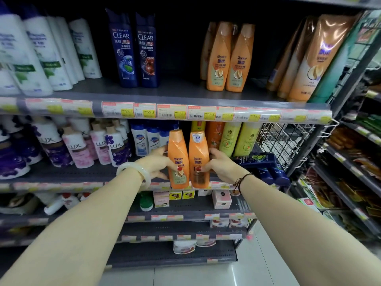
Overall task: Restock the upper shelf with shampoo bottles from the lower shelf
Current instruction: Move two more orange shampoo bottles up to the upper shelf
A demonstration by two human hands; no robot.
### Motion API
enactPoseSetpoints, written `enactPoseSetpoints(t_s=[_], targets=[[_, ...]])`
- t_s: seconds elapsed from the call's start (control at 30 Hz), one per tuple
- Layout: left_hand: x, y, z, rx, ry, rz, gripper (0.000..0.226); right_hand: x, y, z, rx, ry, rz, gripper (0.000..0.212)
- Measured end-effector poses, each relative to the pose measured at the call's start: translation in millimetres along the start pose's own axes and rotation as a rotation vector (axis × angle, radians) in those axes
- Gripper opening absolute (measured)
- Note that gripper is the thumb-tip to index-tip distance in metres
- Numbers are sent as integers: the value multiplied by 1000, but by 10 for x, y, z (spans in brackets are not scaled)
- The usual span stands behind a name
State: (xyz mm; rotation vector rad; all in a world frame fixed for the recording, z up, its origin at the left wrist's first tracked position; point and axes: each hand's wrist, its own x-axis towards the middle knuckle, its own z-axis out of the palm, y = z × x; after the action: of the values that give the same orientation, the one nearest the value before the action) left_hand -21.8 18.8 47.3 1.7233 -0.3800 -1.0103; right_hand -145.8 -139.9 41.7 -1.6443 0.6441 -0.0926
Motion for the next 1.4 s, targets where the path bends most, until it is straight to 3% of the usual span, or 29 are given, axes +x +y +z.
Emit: enactPoseSetpoints(t_s=[0.23, 0.53, 0.7, 0.83, 1.4], targets=[[-412, 272, -102, 70, 24, 98, 62, -310, -334, 29, 34, -68, -58, 58], [-881, 640, -305, 125, 56, 255, 56, -518, -852, 94, -11, -92, -182, 69], [-1171, 921, -474, 107, 91, 328, 63, -649, -1229, 186, -3, -109, -266, 65], [-1335, 1171, -598, 98, 120, 383, 57, -742, -1522, 252, 5, -94, -362, 47], [-1118, 1962, -101, 83, 80, 519, 57, -754, -2000, -493, -42, 117, -463, 55]])
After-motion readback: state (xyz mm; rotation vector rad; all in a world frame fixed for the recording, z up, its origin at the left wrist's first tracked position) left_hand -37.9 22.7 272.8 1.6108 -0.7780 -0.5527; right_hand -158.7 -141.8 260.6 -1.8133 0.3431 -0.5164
